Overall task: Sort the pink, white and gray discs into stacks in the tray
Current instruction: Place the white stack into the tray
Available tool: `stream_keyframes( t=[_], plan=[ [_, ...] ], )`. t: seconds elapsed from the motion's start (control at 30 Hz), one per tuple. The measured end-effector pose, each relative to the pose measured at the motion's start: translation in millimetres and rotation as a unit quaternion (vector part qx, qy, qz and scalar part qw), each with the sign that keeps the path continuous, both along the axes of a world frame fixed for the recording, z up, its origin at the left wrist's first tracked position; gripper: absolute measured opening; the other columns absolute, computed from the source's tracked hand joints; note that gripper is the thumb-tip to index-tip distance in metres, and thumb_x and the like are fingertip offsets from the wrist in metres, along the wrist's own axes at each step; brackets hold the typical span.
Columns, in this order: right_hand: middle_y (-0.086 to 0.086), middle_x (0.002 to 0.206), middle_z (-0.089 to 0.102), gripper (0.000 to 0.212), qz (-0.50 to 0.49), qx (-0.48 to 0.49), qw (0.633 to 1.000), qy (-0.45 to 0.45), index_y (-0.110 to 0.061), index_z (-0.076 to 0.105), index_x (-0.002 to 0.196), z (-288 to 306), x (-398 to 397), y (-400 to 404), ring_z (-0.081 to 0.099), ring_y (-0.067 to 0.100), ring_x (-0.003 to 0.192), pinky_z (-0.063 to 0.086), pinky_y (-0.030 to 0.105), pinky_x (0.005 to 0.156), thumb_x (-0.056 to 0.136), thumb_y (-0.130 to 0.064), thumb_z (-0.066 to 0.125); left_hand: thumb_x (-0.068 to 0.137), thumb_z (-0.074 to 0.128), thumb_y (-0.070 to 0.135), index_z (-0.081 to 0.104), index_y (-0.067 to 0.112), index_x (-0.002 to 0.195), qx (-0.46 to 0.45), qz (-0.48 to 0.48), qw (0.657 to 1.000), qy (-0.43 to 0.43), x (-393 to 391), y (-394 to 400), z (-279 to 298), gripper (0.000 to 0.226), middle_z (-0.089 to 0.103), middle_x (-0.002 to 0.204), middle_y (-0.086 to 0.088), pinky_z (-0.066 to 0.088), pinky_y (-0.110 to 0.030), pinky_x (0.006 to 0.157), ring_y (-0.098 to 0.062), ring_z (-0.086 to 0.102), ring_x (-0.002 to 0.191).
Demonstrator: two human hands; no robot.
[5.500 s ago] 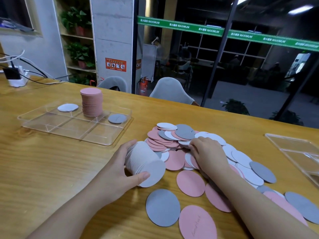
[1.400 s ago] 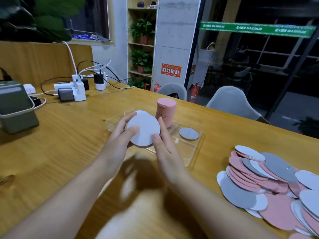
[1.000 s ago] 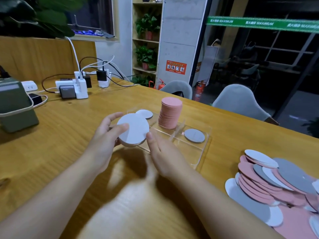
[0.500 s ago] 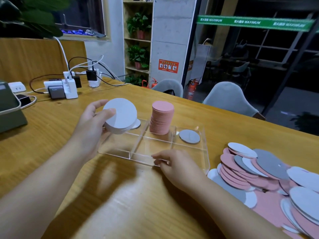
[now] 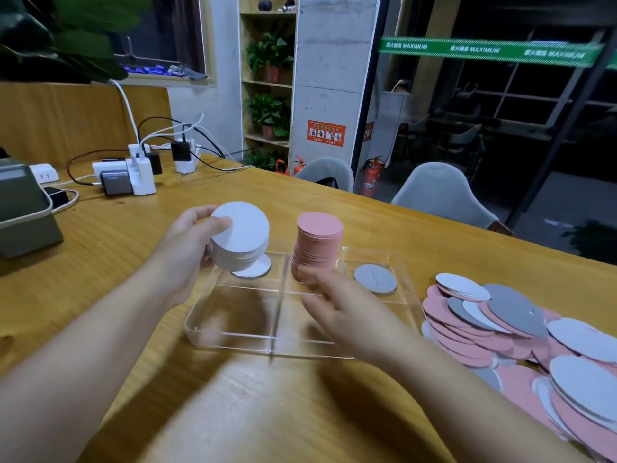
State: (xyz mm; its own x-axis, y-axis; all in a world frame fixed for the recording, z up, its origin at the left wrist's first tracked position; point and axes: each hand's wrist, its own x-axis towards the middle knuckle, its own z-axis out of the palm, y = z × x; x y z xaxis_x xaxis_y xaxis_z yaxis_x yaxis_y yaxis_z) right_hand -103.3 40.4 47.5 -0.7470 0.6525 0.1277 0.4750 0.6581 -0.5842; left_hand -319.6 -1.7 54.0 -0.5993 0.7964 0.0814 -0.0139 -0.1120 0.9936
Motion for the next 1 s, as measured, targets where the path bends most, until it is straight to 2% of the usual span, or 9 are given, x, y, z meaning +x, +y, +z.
stream_keyframes(
  t=[0.1,0.17,0.3,0.37,0.43,0.57,0.73,0.83,1.0],
  plan=[
    [-0.008,0.144,0.029,0.056,0.002,-0.083,0.995,0.060,-0.014,0.015,0.148,3,-37,1,0.022,0.006,0.135,0.011,0.019,0.104,0.100,-0.036,0.034,0.090,0.054,0.019,0.055,0.026,0.094,-0.012,-0.003,1.000,-0.019,-1,3,2,0.008,0.056,0.094,-0.001,0.035,-0.032,0.065,-0.021,0.048,0.079],
    [-0.006,0.155,0.013,0.059,-0.009,-0.160,0.982,0.098,-0.012,0.005,0.150,0,-60,6,0.008,0.007,0.142,0.008,0.014,0.100,0.101,-0.035,0.029,0.090,0.054,0.019,0.055,0.025,0.098,-0.020,-0.007,0.999,-0.040,-1,7,1,0.009,0.056,0.098,-0.002,0.038,-0.034,0.070,-0.023,0.050,0.085],
    [0.001,0.139,0.043,0.039,-0.026,-0.216,0.958,0.187,-0.014,0.027,0.139,-11,-90,15,0.043,0.013,0.122,0.035,0.018,0.098,0.101,-0.021,0.029,0.093,0.048,0.019,0.048,0.017,0.117,-0.035,-0.026,0.997,-0.057,0,17,1,0.024,0.053,0.109,-0.006,0.044,-0.036,0.078,-0.025,0.052,0.096],
    [0.002,0.135,0.046,0.039,-0.047,-0.228,0.952,0.198,-0.016,0.029,0.138,-13,-101,22,0.046,0.014,0.117,0.039,0.021,0.097,0.099,-0.017,0.029,0.095,0.044,0.019,0.046,0.016,0.116,-0.047,-0.026,0.997,-0.055,-1,22,2,0.021,0.051,0.116,-0.011,0.047,-0.039,0.084,-0.028,0.053,0.101],
    [0.005,0.137,0.046,0.045,-0.064,-0.226,0.952,0.194,-0.018,0.028,0.141,-11,-108,26,0.043,0.018,0.122,0.034,0.034,0.106,0.095,-0.016,0.032,0.095,0.041,0.021,0.044,0.016,0.116,-0.073,-0.022,0.996,-0.055,-5,29,2,0.021,0.049,0.125,-0.015,0.046,-0.047,0.096,-0.034,0.052,0.112],
    [0.004,0.135,0.050,0.079,-0.098,-0.251,0.947,0.174,-0.016,0.028,0.142,-12,-119,28,0.044,0.022,0.126,0.035,0.041,0.107,0.063,-0.022,0.037,0.094,0.038,0.024,0.041,0.018,0.117,-0.121,-0.025,0.992,-0.038,-9,40,-2,0.024,0.048,0.126,-0.016,0.043,-0.052,0.099,-0.037,0.051,0.114],
    [0.008,0.121,0.060,0.064,-0.120,-0.255,0.944,0.172,-0.009,0.049,0.123,-10,-119,34,0.055,0.020,0.109,0.045,0.035,0.095,0.061,-0.018,0.038,0.091,0.038,0.025,0.034,0.014,0.135,-0.198,-0.034,0.980,-0.003,-9,53,4,0.045,0.050,0.125,-0.012,0.047,-0.047,0.096,-0.032,0.055,0.109],
    [0.007,0.098,0.061,0.033,-0.099,-0.249,0.952,0.151,-0.012,0.057,0.101,-2,-115,30,0.051,0.018,0.086,0.041,0.030,0.075,0.071,-0.009,0.043,0.090,0.038,0.020,0.040,0.013,0.125,-0.226,-0.040,0.973,-0.009,-7,58,7,0.035,0.058,0.117,-0.015,0.050,-0.043,0.089,-0.032,0.062,0.101],
    [0.002,0.081,0.053,0.032,-0.115,-0.235,0.961,0.095,-0.005,0.057,0.106,-3,-116,38,0.044,0.013,0.070,0.033,0.021,0.055,0.084,0.003,0.036,0.094,0.034,0.011,0.048,0.006,0.089,-0.238,-0.060,0.969,-0.017,-1,61,11,0.016,0.058,0.092,-0.015,0.047,-0.031,0.068,-0.026,0.059,0.076]
  ],
)
